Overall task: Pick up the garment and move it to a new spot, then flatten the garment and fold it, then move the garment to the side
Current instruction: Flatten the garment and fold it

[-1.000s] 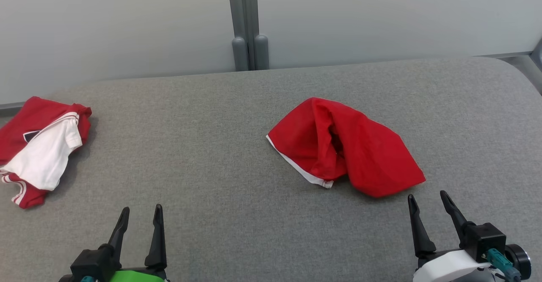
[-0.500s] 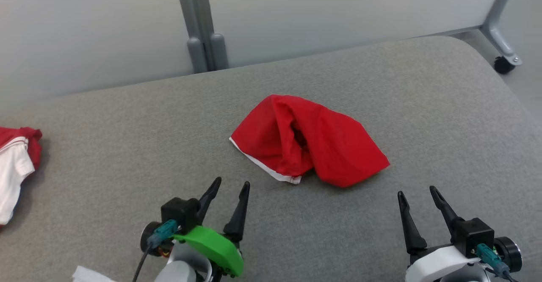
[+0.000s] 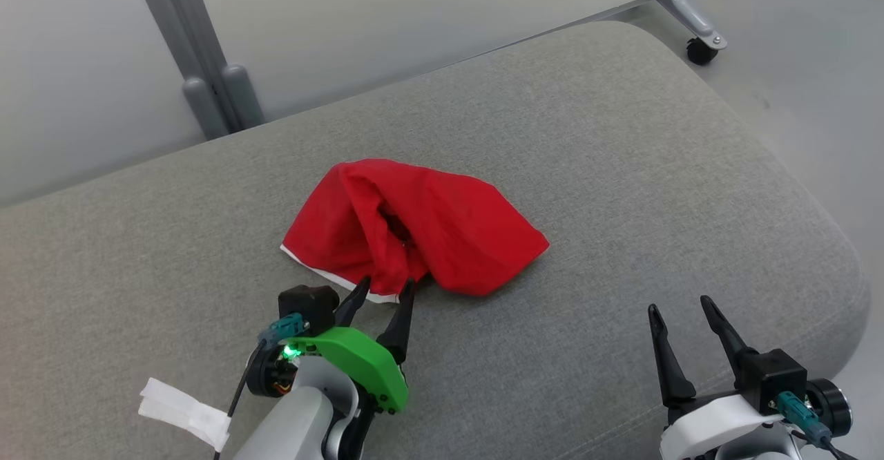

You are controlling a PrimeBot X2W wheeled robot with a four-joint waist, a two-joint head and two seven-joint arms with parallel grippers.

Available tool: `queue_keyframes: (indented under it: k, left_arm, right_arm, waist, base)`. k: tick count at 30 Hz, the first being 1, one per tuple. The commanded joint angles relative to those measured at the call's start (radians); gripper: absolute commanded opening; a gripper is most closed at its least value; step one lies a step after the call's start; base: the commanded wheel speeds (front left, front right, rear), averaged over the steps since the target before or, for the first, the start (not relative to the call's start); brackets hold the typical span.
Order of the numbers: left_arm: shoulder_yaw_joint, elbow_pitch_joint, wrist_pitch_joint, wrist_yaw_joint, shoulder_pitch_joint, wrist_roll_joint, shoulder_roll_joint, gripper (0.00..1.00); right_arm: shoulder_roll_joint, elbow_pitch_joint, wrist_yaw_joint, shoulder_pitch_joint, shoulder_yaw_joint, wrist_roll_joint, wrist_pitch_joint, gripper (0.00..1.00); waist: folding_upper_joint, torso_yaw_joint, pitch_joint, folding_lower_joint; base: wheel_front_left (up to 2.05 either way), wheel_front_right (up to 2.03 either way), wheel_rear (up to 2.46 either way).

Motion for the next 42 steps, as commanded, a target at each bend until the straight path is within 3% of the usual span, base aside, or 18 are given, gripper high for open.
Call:
queue_keyframes:
  k: [1,8,9,10,17,22,27,33,39,40,41,42]
  left_arm:
    - [-0.006,0.014,-0.007,0.019,-0.029,-0.026,0.005,1.00]
    - [-0.048,0.084,-0.035,0.083,-0.108,-0.082,0.005,1.00]
    - [-0.053,0.095,-0.040,0.091,-0.117,-0.083,0.005,0.44]
    - [-0.055,0.102,-0.049,0.093,-0.126,-0.089,0.005,0.00]
    - [0.029,0.055,-0.096,0.104,-0.164,-0.093,0.009,0.00]
    - [0.205,-0.198,-0.095,0.110,-0.142,0.033,0.018,0.00]
    - [0.285,-0.379,-0.095,0.087,-0.144,0.135,0.010,0.00]
    - [0.217,-0.426,-0.094,0.060,-0.163,0.189,0.004,0.00]
    - [-0.002,-0.282,-0.076,0.047,-0.088,0.087,0.004,0.00]
    - [-0.044,-0.253,-0.070,0.042,-0.082,0.065,0.004,0.07]
    - [-0.076,-0.234,-0.069,0.040,-0.079,0.046,0.004,0.56]
    - [-0.113,-0.211,-0.068,0.043,-0.077,0.029,0.004,1.00]
  right_arm:
    - [-0.002,-0.006,-0.002,0.005,0.000,0.001,-0.003,1.00]
    - [-0.002,-0.015,-0.002,0.011,0.010,0.005,-0.003,1.00]
    - [-0.002,-0.015,-0.002,0.012,0.009,0.006,-0.003,1.00]
    - [-0.002,-0.016,-0.002,0.013,0.009,0.007,-0.003,1.00]
    - [-0.002,-0.022,-0.002,0.017,-0.008,0.017,-0.003,1.00]
    - [-0.002,-0.022,-0.002,0.019,-0.008,0.019,-0.003,1.00]
    - [-0.003,-0.016,-0.002,0.022,0.004,0.019,-0.003,1.00]
    - [-0.003,-0.017,-0.002,0.033,0.007,0.019,-0.003,1.00]
    - [-0.002,-0.015,-0.002,0.029,0.012,0.023,-0.003,1.00]
    - [-0.003,-0.015,-0.002,0.028,0.012,0.023,-0.003,1.00]
    - [-0.003,-0.015,-0.002,0.027,0.012,0.025,-0.003,1.00]
    - [-0.002,-0.015,-0.002,0.026,0.011,0.025,-0.003,1.00]
  waist:
    - [-0.0001,-0.024,0.012,0.0000]
    - [-0.0001,-0.025,0.019,0.0000]
    - [-0.0001,-0.024,0.019,0.0000]
    - [-0.0001,-0.022,0.020,0.0000]
    - [-0.0001,0.016,0.024,0.0000]
    - [-0.0001,0.068,0.021,0.0000]
    - [-0.0001,0.100,0.005,0.0000]
    - [-0.0001,0.120,-0.009,0.0000]
    - [-0.0001,0.124,-0.012,0.0000]
    - [-0.0001,0.124,-0.010,0.0000]
    - [-0.0001,0.125,-0.009,0.0000]
    - [-0.0001,0.127,-0.008,0.0000]
  base:
    - [0.00,0.00,0.00]
    - [0.00,0.00,0.00]
    - [0.00,0.00,0.00]
    - [0.00,0.00,0.00]
    - [0.00,0.00,0.00]
    - [0.00,0.00,0.00]
    - [0.00,0.00,0.00]
    - [0.00,0.00,0.00]
    - [0.00,0.00,0.00]
    - [0.00,0.00,0.00]
    - [0.00,0.00,0.00]
    - [0.00,0.00,0.00]
